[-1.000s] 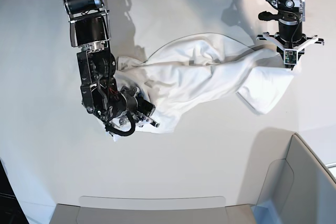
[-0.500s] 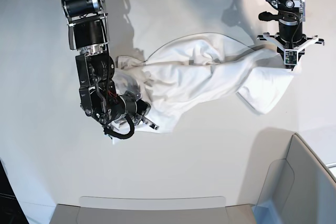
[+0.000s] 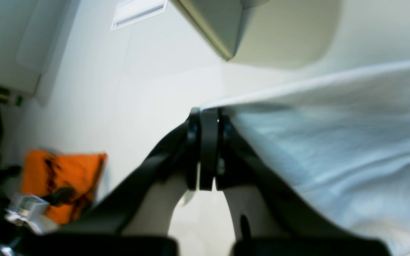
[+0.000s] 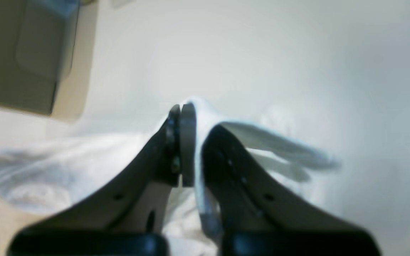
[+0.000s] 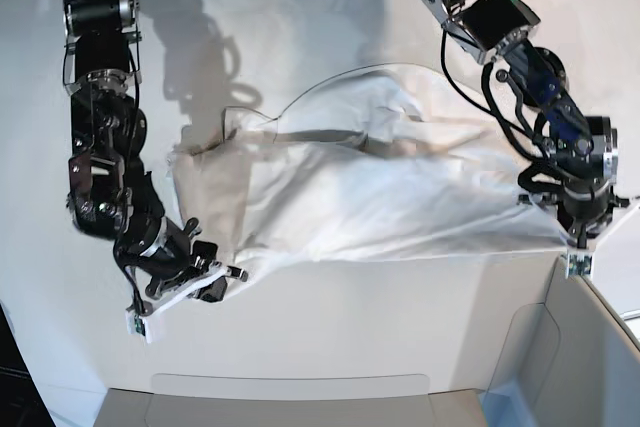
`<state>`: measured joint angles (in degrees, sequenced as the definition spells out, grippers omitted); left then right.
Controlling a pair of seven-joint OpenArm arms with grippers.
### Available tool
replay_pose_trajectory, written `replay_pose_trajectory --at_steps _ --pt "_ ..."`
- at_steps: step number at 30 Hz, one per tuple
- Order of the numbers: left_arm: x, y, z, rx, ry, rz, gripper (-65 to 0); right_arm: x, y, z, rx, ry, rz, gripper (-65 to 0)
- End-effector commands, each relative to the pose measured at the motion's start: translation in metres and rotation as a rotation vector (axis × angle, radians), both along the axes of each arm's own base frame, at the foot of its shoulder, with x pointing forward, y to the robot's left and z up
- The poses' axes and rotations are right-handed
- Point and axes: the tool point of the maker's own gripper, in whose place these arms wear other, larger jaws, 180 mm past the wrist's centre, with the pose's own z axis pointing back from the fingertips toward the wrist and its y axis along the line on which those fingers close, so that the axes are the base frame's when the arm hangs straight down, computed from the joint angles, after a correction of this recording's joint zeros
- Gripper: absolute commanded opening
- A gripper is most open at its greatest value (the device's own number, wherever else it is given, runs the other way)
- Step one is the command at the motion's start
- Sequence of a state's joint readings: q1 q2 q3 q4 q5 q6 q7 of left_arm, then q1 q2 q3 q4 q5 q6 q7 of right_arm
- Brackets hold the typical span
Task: Layout the t-shirt on the table in an organized manner, then fold the t-shirt properly
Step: 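Lift the shirt with both grippers and fling it flat onto the table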
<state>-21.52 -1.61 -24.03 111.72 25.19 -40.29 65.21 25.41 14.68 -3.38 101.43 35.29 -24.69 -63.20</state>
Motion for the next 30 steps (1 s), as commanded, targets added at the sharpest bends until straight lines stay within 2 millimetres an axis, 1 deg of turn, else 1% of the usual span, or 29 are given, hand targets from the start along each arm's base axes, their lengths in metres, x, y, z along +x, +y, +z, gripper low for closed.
replay_pose_trajectory --at_steps 1,3,4,6,8,9,11,12,13,14,15,16,17,19,20,21,23,24,25,26,27,28,30 --pt "0.022 -0.006 0.031 0.012 -0.081 -0.031 -65.0 0.021 -0.014 0.031 -0.024 -0.089 -0.033 -65.0" --pt "0.052 -0.018 0.051 -0.003 -0.111 -0.074 -65.0 0.043 -0.031 0.045 -0.060 -0.102 -0.054 -65.0" --pt "0.065 -0.021 0.056 -0.014 -0.112 -0.090 -65.0 0.052 -0.039 0.053 -0.072 -0.110 -0.064 -65.0" --pt "0.091 -0.020 0.064 -0.033 -0.098 -0.112 -65.0 0.072 -0.051 0.071 -0.087 -0.124 -0.079 -65.0" --pt "0.121 -0.020 0.071 -0.069 -0.081 -0.143 -65.0 0.095 -0.062 0.094 -0.107 -0.139 -0.079 -65.0" --pt "0.137 -0.023 0.077 -0.089 -0.090 -0.170 -65.0 0.107 -0.069 0.101 -0.114 -0.135 -0.085 -65.0" --pt "0.165 -0.027 0.093 -0.115 -0.120 -0.223 -65.0 0.133 -0.091 0.123 -0.137 -0.173 -0.136 -65.0" --pt "0.176 -0.027 0.103 -0.134 -0.148 -0.221 -65.0 0.145 -0.101 0.130 -0.153 -0.191 -0.166 -65.0" --pt "0.187 -0.027 0.117 -0.155 -0.184 -0.218 -65.0 0.156 -0.114 0.143 -0.177 -0.215 -0.194 -65.0" --pt "0.195 -0.026 0.132 -0.168 -0.222 -0.215 -65.0 0.165 -0.124 0.155 -0.202 -0.240 -0.215 -65.0" --pt "0.200 -0.021 0.150 -0.171 -0.260 -0.207 -65.0 0.172 -0.131 0.166 -0.223 -0.265 -0.227 -65.0" --pt "0.203 -0.016 0.169 -0.170 -0.292 -0.204 -65.0 0.177 -0.131 0.179 -0.235 -0.291 -0.227 -65.0" --pt "0.204 -0.013 0.184 -0.167 -0.314 -0.205 -65.0 0.181 -0.130 0.195 -0.245 -0.325 -0.226 -65.0" --pt "0.200 -0.007 0.225 -0.153 -0.381 -0.194 -65.0 0.182 -0.125 0.206 -0.262 -0.363 -0.211 -65.0" --pt "0.191 0.004 0.240 -0.140 -0.399 -0.164 -65.0 0.180 -0.122 0.214 -0.265 -0.382 -0.204 -65.0" --pt "0.180 0.016 0.245 -0.129 -0.391 -0.124 -65.0 0.176 -0.117 0.225 -0.271 -0.409 -0.194 -65.0" --pt "0.154 0.035 0.251 -0.084 -0.363 -0.064 -65.0 0.162 -0.109 0.253 -0.292 -0.467 -0.172 -65.0" --pt "0.140 0.040 0.245 -0.036 -0.318 -0.058 -65.0 0.152 -0.101 0.273 -0.306 -0.514 -0.155 -65.0" --pt "0.126 0.048 0.234 -0.022 -0.293 -0.015 -65.0 0.140 -0.092 0.289 -0.319 -0.554 -0.136 -65.0" --pt "0.112 0.055 0.217 -0.007 -0.254 0.027 -65.0 0.130 -0.083 0.285 -0.334 -0.554 -0.108 -65.0" --pt "0.094 0.063 0.202 0.015 -0.218 0.078 -65.0 0.119 -0.074 0.276 -0.349 -0.543 -0.074 -65.0" --pt "0.077 0.069 0.180 0.033 -0.164 0.120 -65.0 0.109 -0.065 0.260 -0.357 -0.516 -0.041 -65.0" --pt "0.049 0.072 0.133 0.071 -0.059 0.162 -65.0 0.091 -0.050 0.217 -0.380 -0.454 0.017 -65.0"
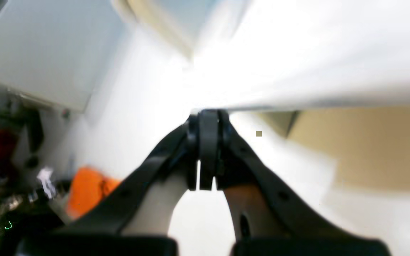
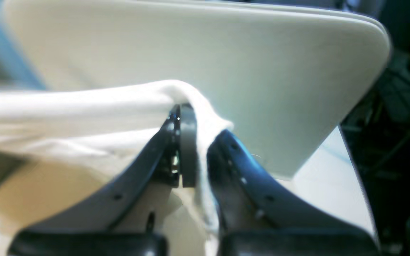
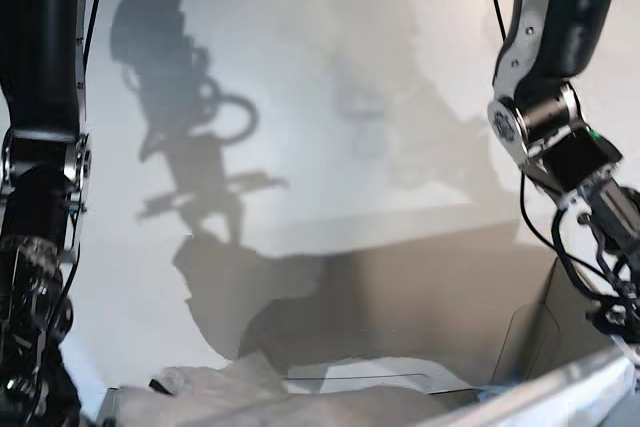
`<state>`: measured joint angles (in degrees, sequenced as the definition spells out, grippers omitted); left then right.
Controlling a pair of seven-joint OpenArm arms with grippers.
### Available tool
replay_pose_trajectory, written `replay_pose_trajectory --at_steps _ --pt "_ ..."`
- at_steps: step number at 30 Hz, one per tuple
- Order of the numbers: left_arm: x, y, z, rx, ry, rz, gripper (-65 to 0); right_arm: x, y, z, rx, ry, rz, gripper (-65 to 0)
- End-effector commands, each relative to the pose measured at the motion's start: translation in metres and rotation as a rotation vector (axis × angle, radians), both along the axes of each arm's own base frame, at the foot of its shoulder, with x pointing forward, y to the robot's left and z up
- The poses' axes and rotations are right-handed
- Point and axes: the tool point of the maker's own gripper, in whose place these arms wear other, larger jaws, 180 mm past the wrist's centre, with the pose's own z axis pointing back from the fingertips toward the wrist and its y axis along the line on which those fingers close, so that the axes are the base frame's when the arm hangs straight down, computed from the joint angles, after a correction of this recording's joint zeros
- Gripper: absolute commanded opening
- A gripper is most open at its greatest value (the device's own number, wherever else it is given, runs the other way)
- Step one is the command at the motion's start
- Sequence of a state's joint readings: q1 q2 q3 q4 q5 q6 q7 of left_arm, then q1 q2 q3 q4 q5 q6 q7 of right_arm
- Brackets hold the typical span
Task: Layout the t-shirt on the table in an organized manner, then fold the t-shirt properly
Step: 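Lift the shirt with both grippers and fling it flat onto the table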
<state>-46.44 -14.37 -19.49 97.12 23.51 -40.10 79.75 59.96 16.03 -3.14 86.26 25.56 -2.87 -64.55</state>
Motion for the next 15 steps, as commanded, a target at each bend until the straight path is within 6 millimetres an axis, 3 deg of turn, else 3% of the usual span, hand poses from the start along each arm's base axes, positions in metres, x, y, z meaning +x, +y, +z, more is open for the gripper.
replay_pose_trajectory --at_steps 1,4,8,11,15 --pt "-0.014 0.008 0.001 0.049 0.002 0.034 -65.0 -0.006 -0.005 -0.026 -0.019 0.049 -0.019 -65.0" --pt "-0.055 0.002 -0.068 0.090 0.154 0.020 -65.0 -0.036 0.003 -0.102 -0.023 0.154 0.009 -65.0" --pt "-0.101 0.001 -0.131 0.047 0.237 0.022 -65.0 -0.073 -0.001 -0.182 0.051 0.295 -0.008 -65.0" --pt "-0.131 0.009 -0.162 0.009 0.269 0.048 -65.0 -0.102 0.006 -0.229 0.064 0.394 0.002 -65.0" --pt "-0.157 -0.002 -0.200 -0.020 0.334 0.014 -65.0 -0.135 0.011 -0.269 0.062 0.488 0.014 -65.0"
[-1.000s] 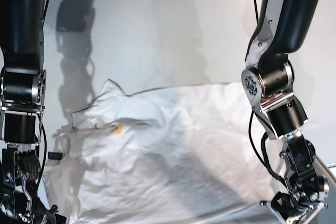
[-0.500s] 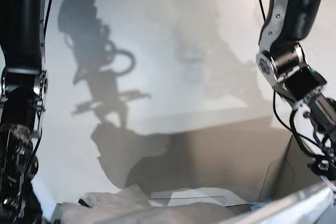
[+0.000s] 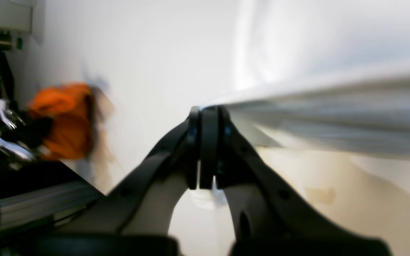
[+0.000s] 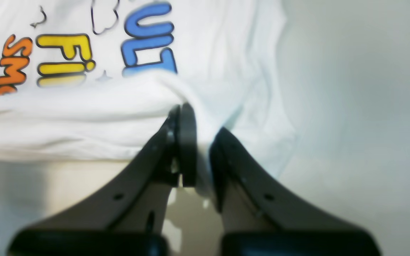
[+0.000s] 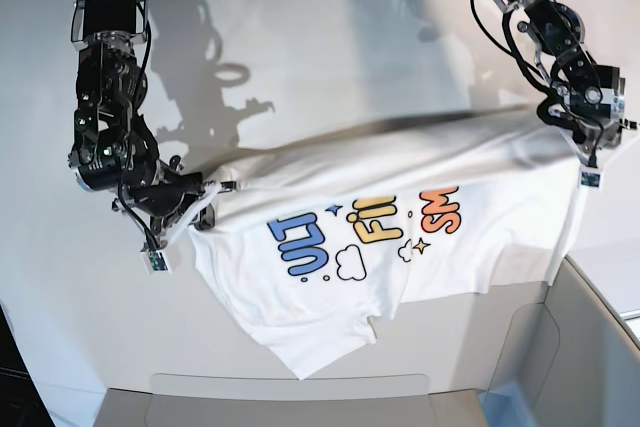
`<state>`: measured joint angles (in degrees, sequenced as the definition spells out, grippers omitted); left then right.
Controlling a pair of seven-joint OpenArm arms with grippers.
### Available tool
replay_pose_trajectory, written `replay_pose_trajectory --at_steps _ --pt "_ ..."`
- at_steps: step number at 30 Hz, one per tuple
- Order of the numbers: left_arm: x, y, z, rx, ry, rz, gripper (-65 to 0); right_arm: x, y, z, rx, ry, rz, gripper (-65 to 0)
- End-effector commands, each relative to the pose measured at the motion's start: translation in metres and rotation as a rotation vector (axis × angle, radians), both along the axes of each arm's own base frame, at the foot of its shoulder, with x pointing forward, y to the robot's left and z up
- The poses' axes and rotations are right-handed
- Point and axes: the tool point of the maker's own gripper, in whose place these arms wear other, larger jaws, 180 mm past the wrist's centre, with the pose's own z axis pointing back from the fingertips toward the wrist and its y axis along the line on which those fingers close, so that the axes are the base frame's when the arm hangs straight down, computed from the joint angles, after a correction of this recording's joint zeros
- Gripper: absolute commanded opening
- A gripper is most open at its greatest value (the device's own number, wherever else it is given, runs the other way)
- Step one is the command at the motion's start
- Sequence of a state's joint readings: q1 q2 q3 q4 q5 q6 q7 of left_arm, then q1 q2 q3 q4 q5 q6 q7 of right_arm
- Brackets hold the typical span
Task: Layout the t-shirt on the table in an organized manner, then fold the t-shirt properly
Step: 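Lift the shirt with both grippers and fling it flat onto the table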
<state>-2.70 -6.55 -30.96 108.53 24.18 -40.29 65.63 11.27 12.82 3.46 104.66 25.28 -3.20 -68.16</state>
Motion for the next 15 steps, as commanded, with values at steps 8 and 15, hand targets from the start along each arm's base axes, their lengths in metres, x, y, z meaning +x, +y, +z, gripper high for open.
replay_pose_trajectory --at_steps 8,15 --pt "-0.035 -0.004 -0.024 -0.006 0.075 0.003 -65.0 -0.053 0.001 -0.026 -0.011 0.045 0.008 -65.0" --pt "-0.075 0.016 -0.032 -0.031 0.058 0.128 -65.0 -0.095 0.009 -0.042 0.037 0.021 -0.001 -65.0"
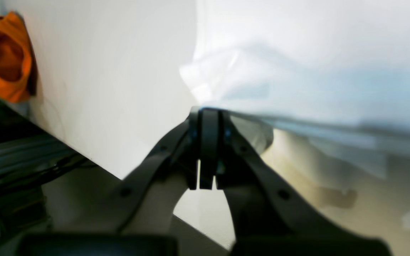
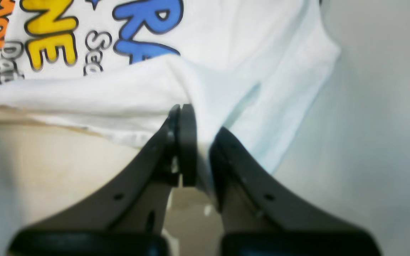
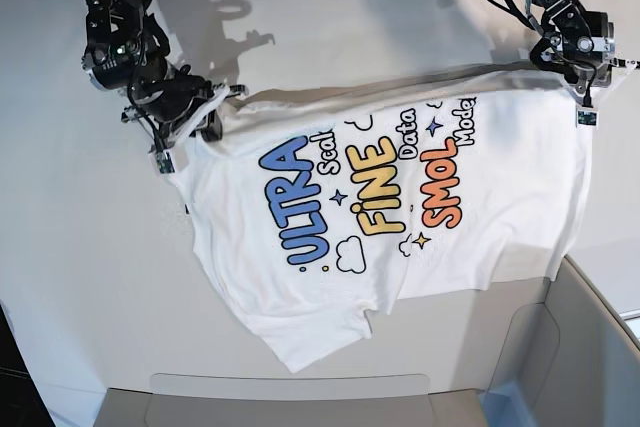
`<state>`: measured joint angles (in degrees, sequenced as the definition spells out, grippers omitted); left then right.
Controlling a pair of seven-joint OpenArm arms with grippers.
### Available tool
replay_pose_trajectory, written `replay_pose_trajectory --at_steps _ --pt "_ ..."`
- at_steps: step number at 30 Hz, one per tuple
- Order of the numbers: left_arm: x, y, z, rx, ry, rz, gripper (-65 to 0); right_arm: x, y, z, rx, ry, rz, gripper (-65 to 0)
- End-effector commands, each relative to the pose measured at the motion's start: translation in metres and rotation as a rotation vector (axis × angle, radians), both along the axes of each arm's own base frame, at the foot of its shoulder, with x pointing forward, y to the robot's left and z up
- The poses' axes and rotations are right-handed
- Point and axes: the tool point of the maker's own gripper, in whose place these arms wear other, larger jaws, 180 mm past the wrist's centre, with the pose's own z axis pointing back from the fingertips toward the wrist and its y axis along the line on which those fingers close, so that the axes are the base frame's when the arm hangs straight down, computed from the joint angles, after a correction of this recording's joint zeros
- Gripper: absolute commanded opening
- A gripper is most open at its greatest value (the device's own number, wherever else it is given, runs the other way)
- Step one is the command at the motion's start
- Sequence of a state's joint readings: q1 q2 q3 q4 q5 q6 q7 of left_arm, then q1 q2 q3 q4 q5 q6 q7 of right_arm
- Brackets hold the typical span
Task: Layout the t-shirt on the table in an organized manner, then fold the t-shirt properly
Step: 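Lift the shirt with both grippers and fling it flat onto the table, then lower the held shirt edge onto the table with both grippers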
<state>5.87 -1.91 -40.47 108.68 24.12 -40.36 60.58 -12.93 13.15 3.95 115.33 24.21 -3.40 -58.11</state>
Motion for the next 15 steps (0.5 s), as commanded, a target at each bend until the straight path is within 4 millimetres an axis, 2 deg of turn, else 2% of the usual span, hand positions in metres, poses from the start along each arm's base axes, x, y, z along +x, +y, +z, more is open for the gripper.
replay_pose_trajectory --at_steps 1,5,8,12,15 --pt "-0.010 0.008 0.006 0.026 -0.003 0.029 -65.0 0.000 0.000 0.008 0.014 -0.049 -0.006 -65.0" --pt "-0.034 0.022 0.005 0.034 0.008 0.104 -65.0 -0.027 0.000 -0.010 0.034 -0.018 -0.026 -65.0" --pt "-0.062 0.034 0.005 0.047 0.039 0.167 -65.0 -0.049 0.000 -0.019 0.062 -0.036 -0.058 -65.0" --pt "-0.078 0.039 0.004 0.054 0.062 0.195 -65.0 -0.074 -0.003 -0.024 0.091 -0.068 -0.102 -65.0" --pt "-0.082 0.039 0.002 0.055 0.073 0.191 -65.0 -0.092 -0.005 -0.027 0.103 -0.070 -0.126 -65.0"
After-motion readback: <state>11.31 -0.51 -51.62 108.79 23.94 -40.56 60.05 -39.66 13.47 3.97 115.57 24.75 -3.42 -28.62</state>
